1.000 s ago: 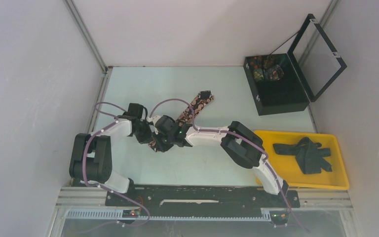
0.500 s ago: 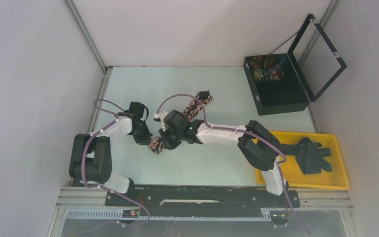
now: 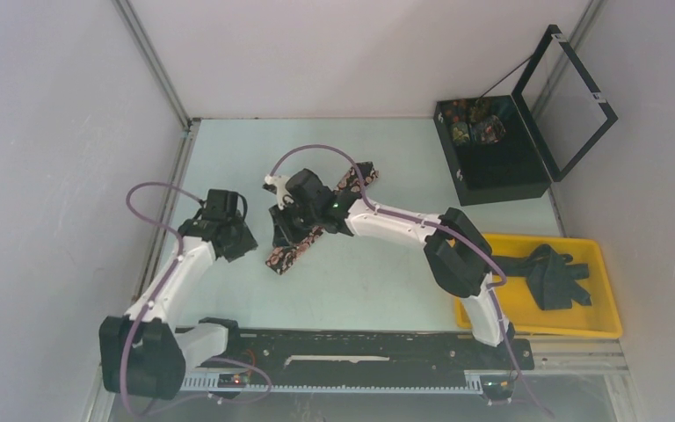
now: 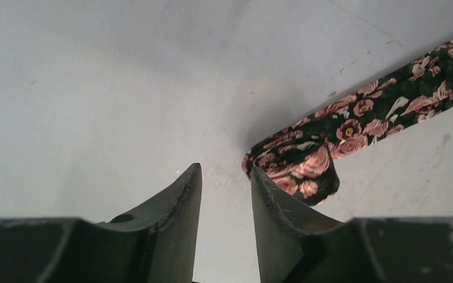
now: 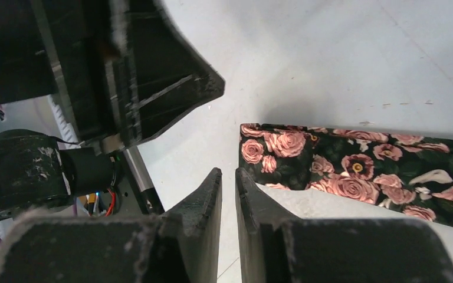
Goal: Roll the ties
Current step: Roll the tie at the center of the board.
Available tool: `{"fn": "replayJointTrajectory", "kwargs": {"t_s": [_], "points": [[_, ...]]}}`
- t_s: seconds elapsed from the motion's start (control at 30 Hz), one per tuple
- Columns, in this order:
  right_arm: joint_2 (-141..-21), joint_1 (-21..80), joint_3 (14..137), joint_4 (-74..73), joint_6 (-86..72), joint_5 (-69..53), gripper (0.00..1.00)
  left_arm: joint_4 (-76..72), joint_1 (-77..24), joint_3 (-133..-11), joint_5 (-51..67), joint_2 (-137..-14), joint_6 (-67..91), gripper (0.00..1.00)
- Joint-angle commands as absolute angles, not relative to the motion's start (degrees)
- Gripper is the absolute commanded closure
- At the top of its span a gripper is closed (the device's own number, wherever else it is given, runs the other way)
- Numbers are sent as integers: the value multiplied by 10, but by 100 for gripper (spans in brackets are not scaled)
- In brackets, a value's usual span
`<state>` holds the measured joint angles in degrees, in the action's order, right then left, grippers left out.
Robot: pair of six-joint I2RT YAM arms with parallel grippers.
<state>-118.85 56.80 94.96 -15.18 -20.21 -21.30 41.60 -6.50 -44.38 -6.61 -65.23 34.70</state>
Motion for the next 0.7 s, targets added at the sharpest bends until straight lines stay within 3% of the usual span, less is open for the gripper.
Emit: {"fn": "replayJointTrajectory", "kwargs": {"t_s": [0.0,0.3,0.67], "points": [[-1225,570,994,-181,-211,-244,83,446,-63,-418,-87,-581,372,57],[-1281,565,1035,-197,-206,-256,83,433,-66,-373,-68,-483,410,56],[-1301,554,1029,-194,-203,-258,83,417,-75,-356,-51,-466,415,56]]}}
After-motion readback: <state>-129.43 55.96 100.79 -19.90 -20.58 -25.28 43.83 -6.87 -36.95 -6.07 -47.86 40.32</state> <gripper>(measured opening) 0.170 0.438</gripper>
